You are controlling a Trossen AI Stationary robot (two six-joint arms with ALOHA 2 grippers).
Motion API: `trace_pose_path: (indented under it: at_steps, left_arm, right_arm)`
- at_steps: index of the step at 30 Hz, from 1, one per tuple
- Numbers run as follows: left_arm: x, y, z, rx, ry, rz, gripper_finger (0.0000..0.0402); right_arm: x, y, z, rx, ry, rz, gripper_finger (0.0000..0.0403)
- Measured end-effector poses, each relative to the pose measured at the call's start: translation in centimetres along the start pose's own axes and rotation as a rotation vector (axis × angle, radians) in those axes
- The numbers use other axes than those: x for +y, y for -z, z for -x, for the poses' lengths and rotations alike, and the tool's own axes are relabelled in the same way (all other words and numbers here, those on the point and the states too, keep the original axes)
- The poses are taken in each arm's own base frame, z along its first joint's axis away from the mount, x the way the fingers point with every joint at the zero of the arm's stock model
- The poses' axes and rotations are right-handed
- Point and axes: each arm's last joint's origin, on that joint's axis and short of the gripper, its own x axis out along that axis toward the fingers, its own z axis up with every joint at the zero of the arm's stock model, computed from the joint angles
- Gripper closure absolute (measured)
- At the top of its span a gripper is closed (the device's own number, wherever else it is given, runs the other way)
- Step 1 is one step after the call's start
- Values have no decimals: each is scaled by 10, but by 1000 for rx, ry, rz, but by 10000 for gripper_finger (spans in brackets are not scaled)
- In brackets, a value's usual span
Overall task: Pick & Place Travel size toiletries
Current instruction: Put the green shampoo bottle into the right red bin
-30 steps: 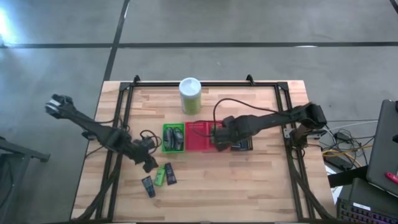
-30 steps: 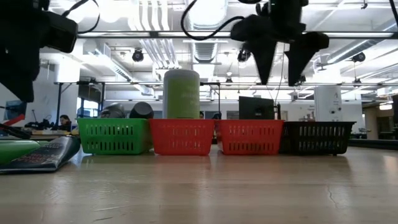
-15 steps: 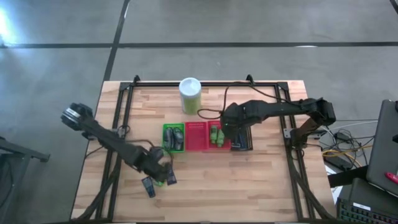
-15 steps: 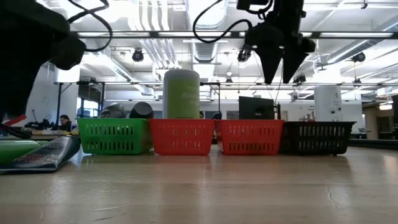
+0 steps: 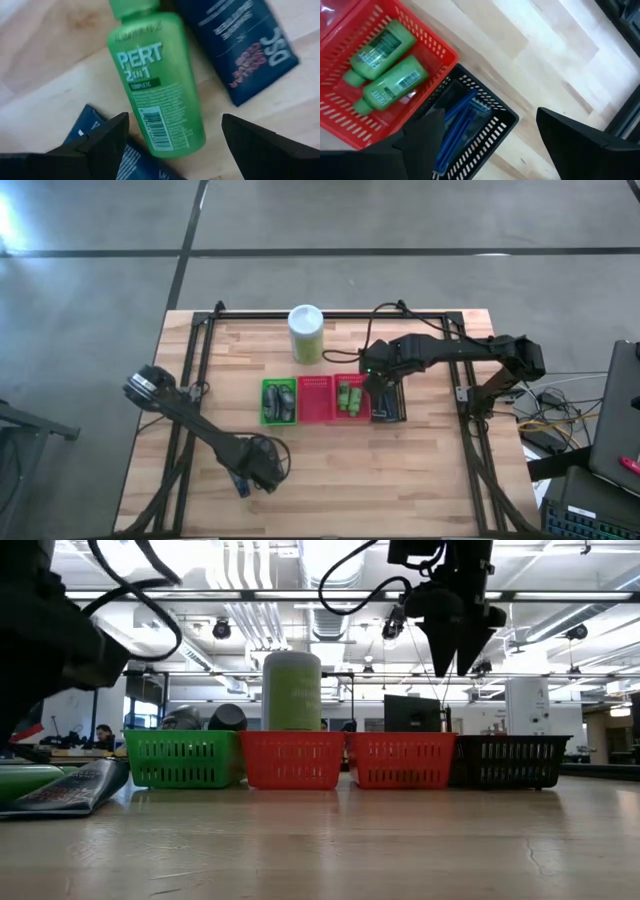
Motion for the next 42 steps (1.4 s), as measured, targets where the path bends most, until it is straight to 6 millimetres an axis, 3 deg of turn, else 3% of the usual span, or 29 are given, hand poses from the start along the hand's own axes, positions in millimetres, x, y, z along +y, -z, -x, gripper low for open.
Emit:
trace_pose_path:
  at_steps: [8,17,21,26,31,35,39,42]
  left_arm:
    - [2,-2,-5,-35,-9,12,99]
    - [8,-5,-9,-77,-28,-19,204]
    - [10,-5,-2,-83,-12,-59,241]
    - [17,-5,45,-158,62,-71,241]
    - [27,-19,99,-412,266,-34,229]
    - [32,-52,124,-545,399,19,234]
    - [23,-100,143,-632,547,-10,237]
    - [18,-124,148,-641,611,-84,236]
  right_arm:
    - [0,3,-4,17,3,6,111]
    - [0,3,-5,17,-1,-13,125]
    - [0,3,-3,13,-5,-14,131]
    - [-8,5,9,-25,-37,-38,141]
    - [-23,10,30,-95,-77,-118,150]
    - [-36,14,44,-160,-90,-182,154]
    - [-46,16,50,-180,-107,-228,153]
    - [-49,19,52,-178,-120,-228,145]
